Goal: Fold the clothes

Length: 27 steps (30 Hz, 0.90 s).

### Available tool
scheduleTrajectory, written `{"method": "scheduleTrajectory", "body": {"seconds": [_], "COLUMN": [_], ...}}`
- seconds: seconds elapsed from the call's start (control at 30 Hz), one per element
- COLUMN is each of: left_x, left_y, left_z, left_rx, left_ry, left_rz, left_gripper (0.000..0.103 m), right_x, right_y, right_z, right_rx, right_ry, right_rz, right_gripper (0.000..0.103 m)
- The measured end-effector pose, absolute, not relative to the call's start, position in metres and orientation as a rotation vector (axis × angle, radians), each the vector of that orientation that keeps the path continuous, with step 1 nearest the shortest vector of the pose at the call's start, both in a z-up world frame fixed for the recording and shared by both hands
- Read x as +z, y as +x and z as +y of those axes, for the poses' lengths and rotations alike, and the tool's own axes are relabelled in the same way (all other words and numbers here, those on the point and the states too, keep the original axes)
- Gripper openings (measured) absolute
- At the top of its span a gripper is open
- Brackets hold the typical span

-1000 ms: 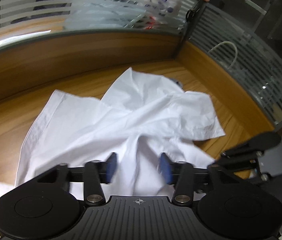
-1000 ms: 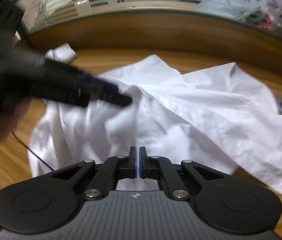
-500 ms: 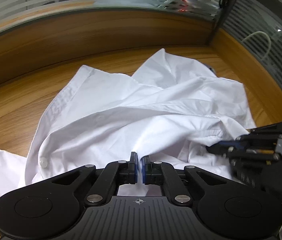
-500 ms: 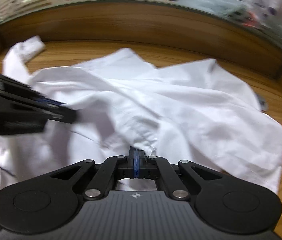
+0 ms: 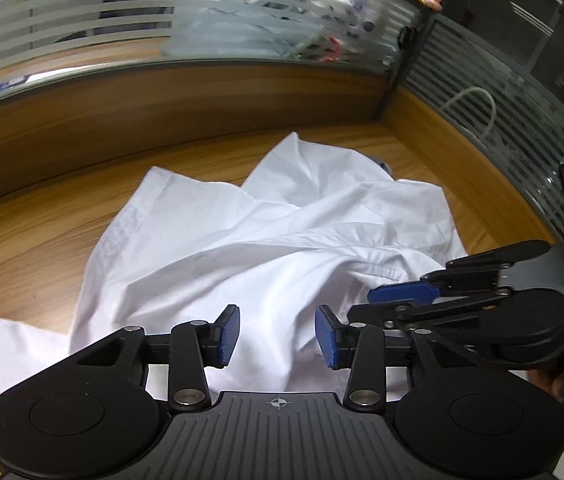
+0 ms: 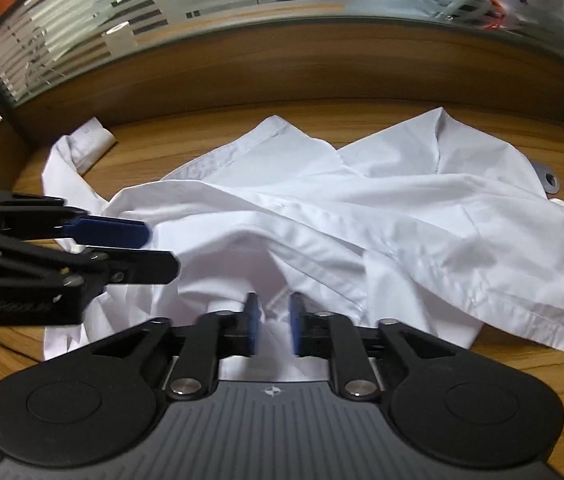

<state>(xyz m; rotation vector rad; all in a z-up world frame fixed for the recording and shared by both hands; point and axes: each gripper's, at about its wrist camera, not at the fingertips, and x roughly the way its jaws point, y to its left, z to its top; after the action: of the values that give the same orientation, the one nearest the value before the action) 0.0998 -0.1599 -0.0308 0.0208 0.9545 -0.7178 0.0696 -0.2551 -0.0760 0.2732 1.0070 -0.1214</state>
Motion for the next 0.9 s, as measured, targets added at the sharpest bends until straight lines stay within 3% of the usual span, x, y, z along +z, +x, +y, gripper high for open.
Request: {"method": "scheduleTrajectory", "body": {"seconds": [0.17,0.3,0.57,0.9], "left_x": [-0.033,-0.035,-0.035,-0.027], "left_y": [0.102,0.100,0.096,0.086], "left_z": [-0.143,-0.134,-0.131,-0.189], "left_rx": [-0.685,-0.683,-0.743,-0.960], "left_ry": [-0.014,-0.032,-0.011,0.099], "left_rz": [0.958,0.946,0.915,0.876], "left_gripper": [0.050,0.058,0.059,0.064], "right_x": [-0.091,-0.100,-0.097,-0.086], "right_y": [0.088,0.094,0.074,0.041], "right_z": [-0.253,-0.254,-0.256,-0.251], "right_rx": [-0.242,-0.384,-0.429,-0.384], "right_ry": [0.320,0.368,0.411,0.325], "right_rz": [1.047,1.049,1.028,1.066], "right_gripper": [0.035,0.035,0.038,0.042]}}
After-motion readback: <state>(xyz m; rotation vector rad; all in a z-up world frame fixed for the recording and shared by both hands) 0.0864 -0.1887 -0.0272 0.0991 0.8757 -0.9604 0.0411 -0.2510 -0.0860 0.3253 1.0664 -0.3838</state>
